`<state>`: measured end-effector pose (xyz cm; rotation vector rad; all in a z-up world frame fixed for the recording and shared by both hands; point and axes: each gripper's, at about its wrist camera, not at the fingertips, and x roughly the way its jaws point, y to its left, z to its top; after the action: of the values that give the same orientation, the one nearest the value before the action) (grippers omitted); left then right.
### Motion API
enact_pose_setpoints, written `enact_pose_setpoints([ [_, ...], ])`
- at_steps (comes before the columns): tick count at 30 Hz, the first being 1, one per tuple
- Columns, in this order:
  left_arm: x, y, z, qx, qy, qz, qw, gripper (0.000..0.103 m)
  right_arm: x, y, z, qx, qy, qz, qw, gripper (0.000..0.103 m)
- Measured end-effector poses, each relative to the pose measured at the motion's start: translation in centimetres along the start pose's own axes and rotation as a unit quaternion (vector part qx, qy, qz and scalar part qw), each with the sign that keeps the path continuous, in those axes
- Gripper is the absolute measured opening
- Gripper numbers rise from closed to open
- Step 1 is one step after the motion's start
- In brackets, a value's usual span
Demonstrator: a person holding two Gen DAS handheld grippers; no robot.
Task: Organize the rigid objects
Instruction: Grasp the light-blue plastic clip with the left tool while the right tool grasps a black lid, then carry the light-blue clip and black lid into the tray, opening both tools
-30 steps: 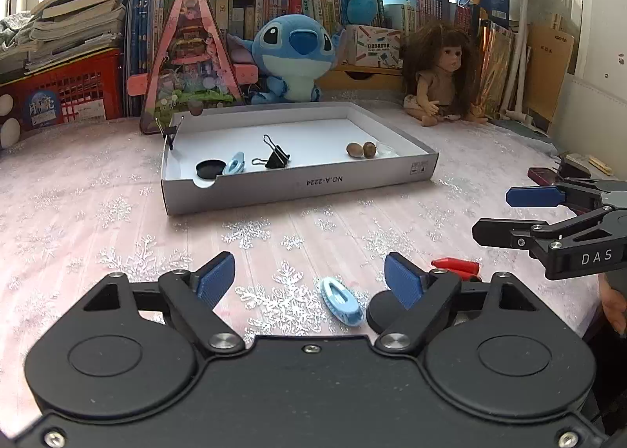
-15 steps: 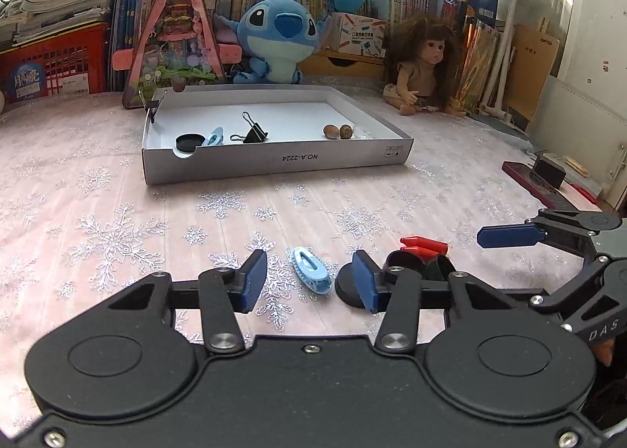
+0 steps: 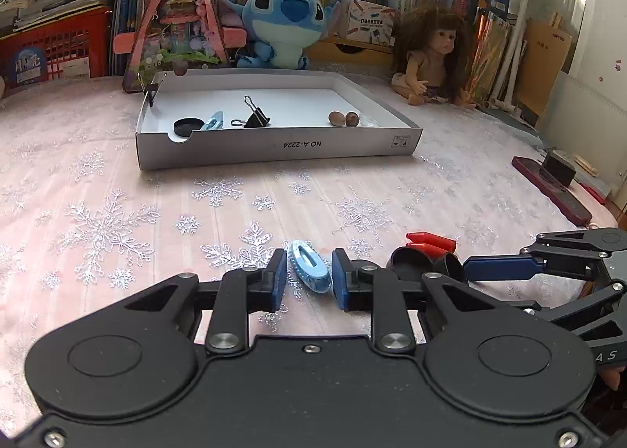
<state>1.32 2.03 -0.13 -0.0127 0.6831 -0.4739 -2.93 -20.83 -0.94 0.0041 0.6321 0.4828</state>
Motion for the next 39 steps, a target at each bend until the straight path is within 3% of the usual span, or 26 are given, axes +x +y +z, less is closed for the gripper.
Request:
enact_pose_setpoints([
  [6, 0.0, 0.0, 0.0, -0.002, -0.001, 0.0, 1.0, 0.015, 0.1, -0.1, 0.1, 0.007, -0.005, -0.005, 1.0, 0.037],
  [18, -0.6, -0.2, 0.5, 0.008, -0.023, 0.003, 0.9997, 0.015, -0.3, -0.2, 0.7, 0.005, -0.022, -0.029, 0.999, 0.036],
  [32, -0.8, 0.7, 3.3, 0.006, -0.043, 0.048, 0.9979, 0.015, 0.7, -1.9, 4.1, 0.015, -0.04, -0.129, 0.991, 0.036],
  [39, -0.4, 2.2, 5.8, -0.006, -0.056, 0.071, 0.9959, 0.015, 1.0, -3.1, 6.5, 0.016, -0.067, -0.152, 0.986, 0.036],
])
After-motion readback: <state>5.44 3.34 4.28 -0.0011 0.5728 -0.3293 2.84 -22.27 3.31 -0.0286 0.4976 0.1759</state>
